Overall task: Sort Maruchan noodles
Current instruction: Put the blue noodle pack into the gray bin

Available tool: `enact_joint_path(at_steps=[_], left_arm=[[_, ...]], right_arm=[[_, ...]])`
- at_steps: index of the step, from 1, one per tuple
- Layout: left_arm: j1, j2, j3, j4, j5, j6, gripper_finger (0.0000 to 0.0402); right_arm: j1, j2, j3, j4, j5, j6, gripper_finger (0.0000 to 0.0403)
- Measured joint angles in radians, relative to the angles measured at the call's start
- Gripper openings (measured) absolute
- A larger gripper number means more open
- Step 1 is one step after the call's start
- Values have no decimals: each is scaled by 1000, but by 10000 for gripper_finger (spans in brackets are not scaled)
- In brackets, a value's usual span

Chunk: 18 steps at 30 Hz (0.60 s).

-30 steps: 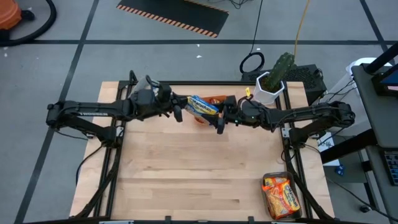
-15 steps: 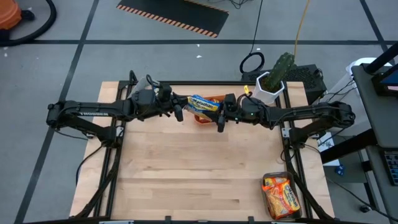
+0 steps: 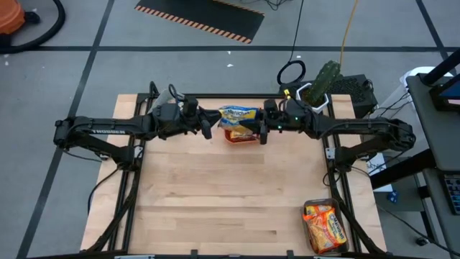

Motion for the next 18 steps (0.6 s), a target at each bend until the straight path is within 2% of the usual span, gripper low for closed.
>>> enact_joint_path(at_steps=[8, 13, 18], left_arm=[[11, -16, 0, -56, 3, -94, 216], [15, -28, 0, -76, -2, -142, 255], [-1, -29, 0, -67, 21, -173, 274]], right_arm=[[-84, -12, -1, -30, -237, 59, 110], [-160, -70, -1, -37, -332, 82, 114], [-213, -124, -1, -110, -348, 51, 115]])
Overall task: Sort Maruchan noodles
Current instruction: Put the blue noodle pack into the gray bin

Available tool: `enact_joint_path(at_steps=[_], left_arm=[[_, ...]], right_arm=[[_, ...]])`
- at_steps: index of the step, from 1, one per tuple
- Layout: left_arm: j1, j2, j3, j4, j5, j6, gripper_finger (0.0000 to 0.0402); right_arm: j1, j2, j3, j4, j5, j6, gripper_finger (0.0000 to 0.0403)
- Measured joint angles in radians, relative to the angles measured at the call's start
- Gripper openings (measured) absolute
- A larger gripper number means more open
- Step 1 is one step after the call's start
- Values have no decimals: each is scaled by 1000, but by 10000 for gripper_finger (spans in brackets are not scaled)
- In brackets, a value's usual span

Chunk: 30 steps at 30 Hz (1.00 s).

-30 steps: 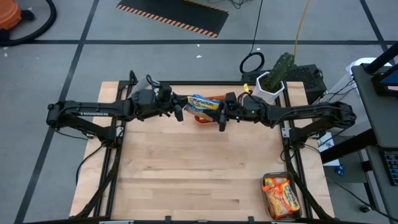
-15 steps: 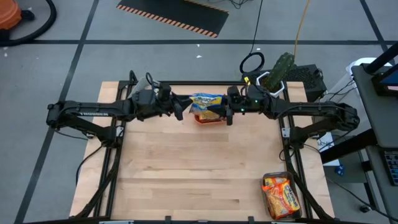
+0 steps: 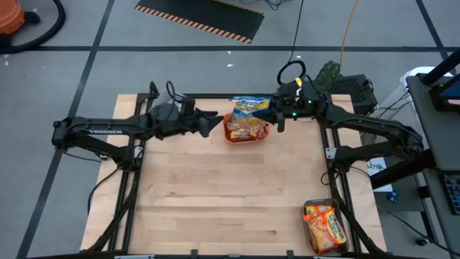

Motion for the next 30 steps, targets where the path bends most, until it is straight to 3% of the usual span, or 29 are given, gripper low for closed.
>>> enact_joint_path(at_steps=[7, 11, 17, 30], left_arm=[[-46, 66, 0, 162, 11, -33, 293], [-60, 125, 0, 304, 33, -32, 336], [-39, 202, 0, 332, 46, -72, 396], [58, 273, 0, 519, 196, 20, 397]], right_arm=[[-17, -11, -14, -13, -107, 66, 113], [-16, -11, -29, -7, -122, 100, 114], [-16, -11, -51, 106, -120, 145, 113], [-16, -11, -61, 153, -111, 189, 113]])
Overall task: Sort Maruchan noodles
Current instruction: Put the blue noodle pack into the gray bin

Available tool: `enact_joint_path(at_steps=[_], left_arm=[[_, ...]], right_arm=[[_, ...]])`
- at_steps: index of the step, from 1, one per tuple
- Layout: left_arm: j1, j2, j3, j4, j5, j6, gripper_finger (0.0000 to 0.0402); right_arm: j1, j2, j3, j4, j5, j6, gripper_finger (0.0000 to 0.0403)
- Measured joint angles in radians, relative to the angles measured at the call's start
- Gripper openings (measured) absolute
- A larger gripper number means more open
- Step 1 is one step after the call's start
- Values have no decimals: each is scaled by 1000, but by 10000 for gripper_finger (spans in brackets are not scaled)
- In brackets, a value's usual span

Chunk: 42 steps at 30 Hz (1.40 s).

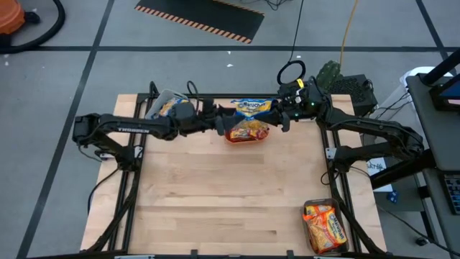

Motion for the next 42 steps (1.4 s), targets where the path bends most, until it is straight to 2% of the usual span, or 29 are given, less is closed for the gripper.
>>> enact_joint_path(at_steps=[3, 7, 15, 25, 30, 35, 42], left_arm=[[32, 0, 0, -3, 64, 13, 394], [63, 0, 0, -3, 142, 20, 362], [83, 0, 0, -6, 219, 57, 255], [83, 0, 0, -47, 244, 104, 136], [90, 0, 0, -48, 262, 101, 131], [114, -26, 0, -65, 284, 96, 140], [184, -98, -2, -197, 318, 94, 141]], right_arm=[[0, 6, 0, 2, 0, 0, 113], [0, 26, 0, 1, 0, 34, 114], [21, 57, 0, 11, 4, 89, 114], [36, 59, 0, 7, 75, 63, 115], [36, 59, 0, 7, 116, 70, 131], [28, 58, 0, 9, 133, 79, 181], [-6, 46, 0, -67, 133, 78, 238]])
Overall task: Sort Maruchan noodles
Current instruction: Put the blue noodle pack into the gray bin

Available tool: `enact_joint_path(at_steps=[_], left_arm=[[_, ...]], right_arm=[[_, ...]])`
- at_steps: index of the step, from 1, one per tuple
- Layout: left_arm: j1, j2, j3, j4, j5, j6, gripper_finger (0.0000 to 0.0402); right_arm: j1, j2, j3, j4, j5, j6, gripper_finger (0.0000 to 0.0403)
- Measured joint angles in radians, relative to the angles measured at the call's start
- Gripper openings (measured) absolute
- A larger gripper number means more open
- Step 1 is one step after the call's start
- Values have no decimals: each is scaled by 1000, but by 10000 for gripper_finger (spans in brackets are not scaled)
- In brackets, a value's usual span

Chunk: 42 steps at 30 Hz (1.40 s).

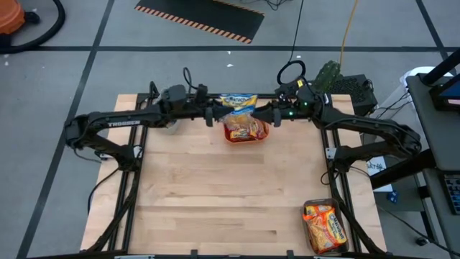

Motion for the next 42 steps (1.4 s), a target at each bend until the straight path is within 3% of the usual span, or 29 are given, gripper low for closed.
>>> enact_joint_path(at_steps=[6, 10, 14, 20, 27, 38, 42], left_arm=[[70, -95, 1, -244, 5, 13, 142], [119, -152, 1, -444, -77, 19, 142], [158, -205, 1, -627, -220, 7, 142], [201, -289, 1, -862, -518, -153, 142], [245, -326, 2, -963, -734, -347, 142], [314, -309, 2, -1179, -825, -654, 143], [349, -309, -9, -1162, -825, -718, 143]], right_arm=[[-50, -36, 0, -140, -2, -15, 249], [-78, -62, 0, -218, -6, -38, 248], [-95, -91, 0, -272, -42, -60, 247], [-118, -134, 0, -329, -117, -85, 247], [-139, -161, 1, -354, -167, -113, 247], [-139, -171, 1, -354, -261, -120, 247], [-139, -181, 1, -357, -270, -134, 247]])
